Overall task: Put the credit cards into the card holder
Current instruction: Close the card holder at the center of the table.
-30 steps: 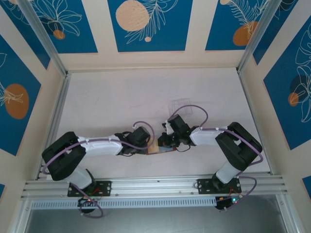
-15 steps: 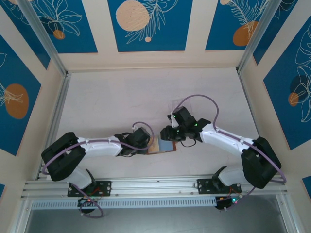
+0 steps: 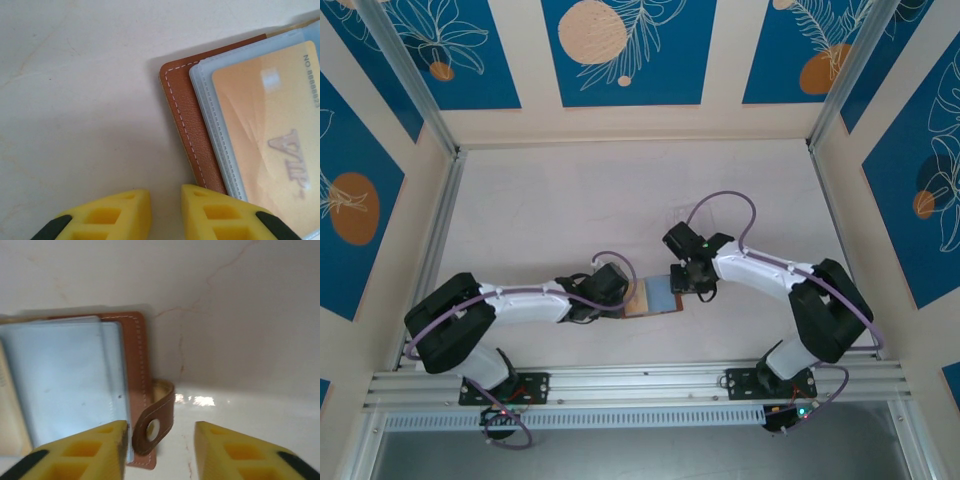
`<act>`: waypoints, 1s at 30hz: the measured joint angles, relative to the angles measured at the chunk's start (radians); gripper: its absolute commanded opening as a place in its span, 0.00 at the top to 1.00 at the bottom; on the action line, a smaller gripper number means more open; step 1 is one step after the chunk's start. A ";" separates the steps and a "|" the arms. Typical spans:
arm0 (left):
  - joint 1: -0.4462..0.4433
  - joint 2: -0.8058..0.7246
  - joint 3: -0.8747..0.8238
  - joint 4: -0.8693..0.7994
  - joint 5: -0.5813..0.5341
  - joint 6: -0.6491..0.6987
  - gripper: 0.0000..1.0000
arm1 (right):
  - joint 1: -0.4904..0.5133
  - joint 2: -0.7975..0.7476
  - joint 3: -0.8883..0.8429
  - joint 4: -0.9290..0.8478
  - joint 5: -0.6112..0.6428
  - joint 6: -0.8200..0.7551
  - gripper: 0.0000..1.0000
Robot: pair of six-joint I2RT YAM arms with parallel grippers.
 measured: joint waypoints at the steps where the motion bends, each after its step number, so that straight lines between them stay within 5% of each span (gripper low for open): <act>1: 0.000 -0.002 -0.001 0.002 0.000 0.000 0.76 | 0.001 0.007 0.001 -0.003 0.009 0.001 0.85; 3: 0.000 -0.003 -0.002 0.003 0.000 0.001 0.76 | 0.001 0.009 0.002 -0.014 0.018 -0.001 0.99; 8: -0.023 0.011 0.021 -0.022 -0.029 0.028 0.76 | 0.002 -0.047 0.006 -0.020 -0.002 -0.018 1.00; 16: -0.029 0.053 0.079 -0.089 -0.037 0.029 0.76 | -0.003 -0.190 0.026 0.095 -0.243 -0.005 1.00; 30: -0.018 0.000 -0.016 0.042 -0.035 -0.084 0.63 | 0.045 0.031 -0.111 0.700 -0.635 0.295 1.00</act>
